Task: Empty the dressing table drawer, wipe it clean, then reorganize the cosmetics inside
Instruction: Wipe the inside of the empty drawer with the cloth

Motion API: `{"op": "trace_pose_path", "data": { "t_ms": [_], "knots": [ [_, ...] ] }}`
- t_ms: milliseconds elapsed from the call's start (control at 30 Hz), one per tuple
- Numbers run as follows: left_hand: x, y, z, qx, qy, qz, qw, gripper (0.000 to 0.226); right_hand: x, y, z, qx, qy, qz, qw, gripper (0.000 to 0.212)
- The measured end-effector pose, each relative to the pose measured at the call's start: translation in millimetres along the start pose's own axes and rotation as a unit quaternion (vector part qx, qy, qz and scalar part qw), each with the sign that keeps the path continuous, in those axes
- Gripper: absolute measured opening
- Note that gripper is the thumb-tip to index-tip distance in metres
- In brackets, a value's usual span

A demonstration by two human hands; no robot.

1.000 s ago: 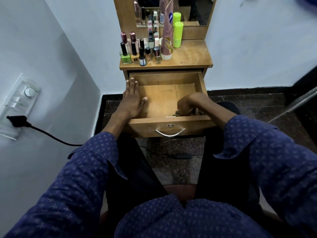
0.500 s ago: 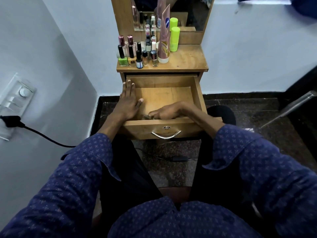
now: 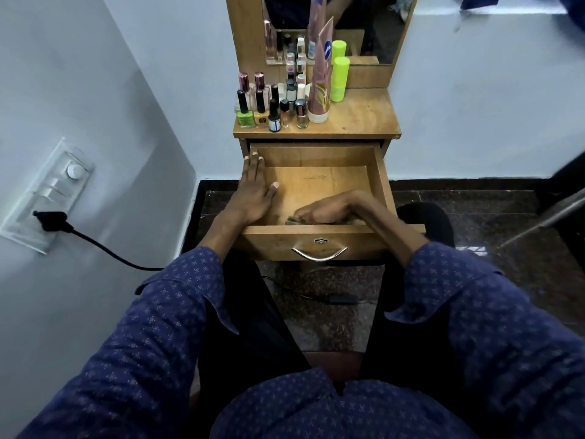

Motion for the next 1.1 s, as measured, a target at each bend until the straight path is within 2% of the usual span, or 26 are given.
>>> {"op": "trace_pose_path", "data": {
  "t_ms": [67,133,233,300,433,600,700,800,867,1000,1100],
  "knots": [
    [-1,-1,2,0.002,0.004,0.013,1.0,0.077,50,8,-1,-0.014,-0.084,-0.021,0.996,0.043],
    [1,-4,3,0.006,0.0,0.023,1.0,0.076,81,10,0,-0.018,-0.109,-0.022,0.994,0.047],
    [-3,-14,10,0.02,-0.019,0.048,0.998,0.073,67,7,-5,-0.009,-0.114,-0.011,0.993,0.045],
    [-7,-18,19,0.024,-0.029,0.072,0.997,0.071,34,4,-2,-0.015,-0.1,0.005,0.995,0.029],
    [-10,-22,37,-0.009,-0.049,0.144,0.988,0.068,5,-10,25,-0.058,-0.077,0.021,0.995,0.023],
    [-13,-26,42,-0.045,-0.06,0.207,0.976,0.075,41,-15,22,-0.113,-0.165,-0.037,0.979,0.022],
    [-12,-28,45,-0.054,-0.072,0.231,0.969,0.076,84,-8,-2,-0.134,-0.213,-0.002,0.968,0.02],
    [-12,-30,45,-0.065,-0.07,0.238,0.966,0.08,104,-8,-14,-0.149,-0.194,0.015,0.97,0.025],
    [-11,-30,45,-0.065,-0.068,0.249,0.964,0.082,86,-10,-20,-0.127,-0.171,0.022,0.977,0.025],
    [-9,-29,47,-0.065,-0.074,0.276,0.956,0.088,21,-23,-17,-0.081,-0.033,0.033,0.996,0.025],
    [-4,-30,47,-0.078,-0.096,0.303,0.945,0.096,21,-25,-3,-0.064,-0.029,0.035,0.997,0.022]
  ]
}}
Point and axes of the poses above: each hand's wrist, its own z-axis away from the middle knuckle, its own y-axis out of the palm, x = y × z, the point moved 6 cm from there along -z, towards the middle knuckle, and after that the axes turned 5 degrees about z, right-handed, at the moved point
